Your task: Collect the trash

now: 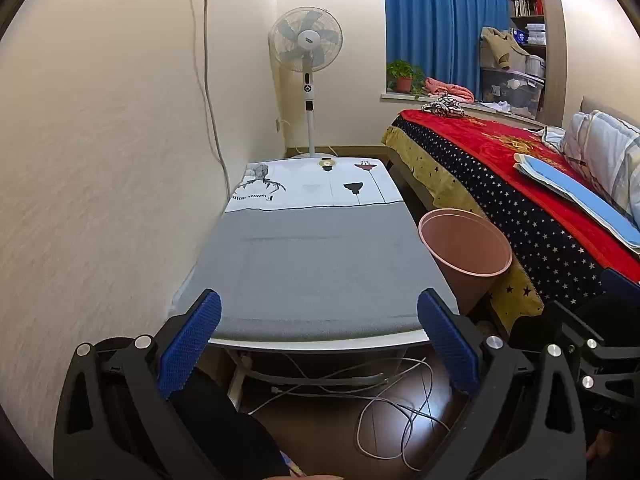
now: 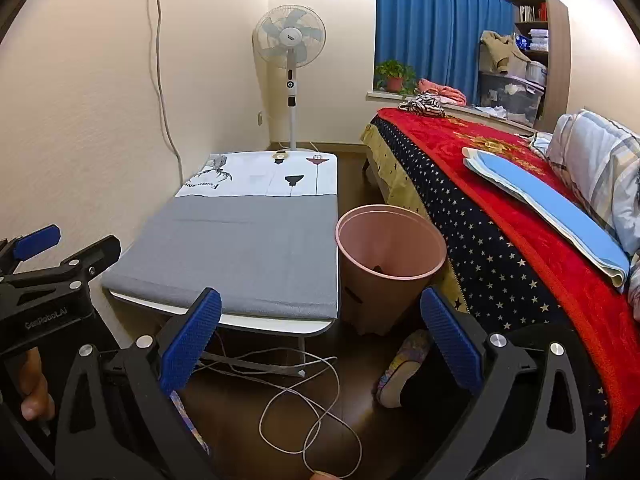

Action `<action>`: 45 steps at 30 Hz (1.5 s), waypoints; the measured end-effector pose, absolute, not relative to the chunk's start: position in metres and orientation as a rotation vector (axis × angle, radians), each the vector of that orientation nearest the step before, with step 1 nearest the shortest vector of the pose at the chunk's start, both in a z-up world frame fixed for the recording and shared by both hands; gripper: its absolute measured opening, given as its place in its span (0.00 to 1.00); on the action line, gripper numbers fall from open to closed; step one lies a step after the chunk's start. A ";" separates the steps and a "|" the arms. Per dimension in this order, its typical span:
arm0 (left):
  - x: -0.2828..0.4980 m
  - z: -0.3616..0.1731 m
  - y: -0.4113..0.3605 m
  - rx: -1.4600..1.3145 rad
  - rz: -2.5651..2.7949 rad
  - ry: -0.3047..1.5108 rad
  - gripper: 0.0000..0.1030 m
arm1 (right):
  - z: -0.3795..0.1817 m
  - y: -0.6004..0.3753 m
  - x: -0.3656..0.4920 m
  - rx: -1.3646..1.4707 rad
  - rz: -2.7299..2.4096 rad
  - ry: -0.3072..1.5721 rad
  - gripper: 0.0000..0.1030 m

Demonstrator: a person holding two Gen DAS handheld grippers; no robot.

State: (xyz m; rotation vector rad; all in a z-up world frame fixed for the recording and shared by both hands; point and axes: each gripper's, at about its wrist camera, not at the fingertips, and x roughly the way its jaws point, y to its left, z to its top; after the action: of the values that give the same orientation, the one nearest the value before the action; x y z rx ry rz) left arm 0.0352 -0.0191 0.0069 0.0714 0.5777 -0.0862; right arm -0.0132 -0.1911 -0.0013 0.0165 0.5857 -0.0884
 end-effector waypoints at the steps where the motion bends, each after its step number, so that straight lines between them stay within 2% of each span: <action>1: 0.035 0.006 -0.018 0.072 -0.087 0.579 0.93 | -0.001 -0.191 -0.014 0.017 -0.090 0.584 0.95; 45: 0.037 0.011 -0.013 0.079 -0.101 0.575 0.93 | 0.004 -0.193 -0.017 0.012 -0.092 0.581 0.95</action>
State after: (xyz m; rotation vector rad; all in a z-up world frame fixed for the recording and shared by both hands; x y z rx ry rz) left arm 0.0373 -0.0127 0.0107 0.0791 0.5751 -0.1013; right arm -0.0174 -0.1929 0.0039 0.0116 0.5814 -0.0917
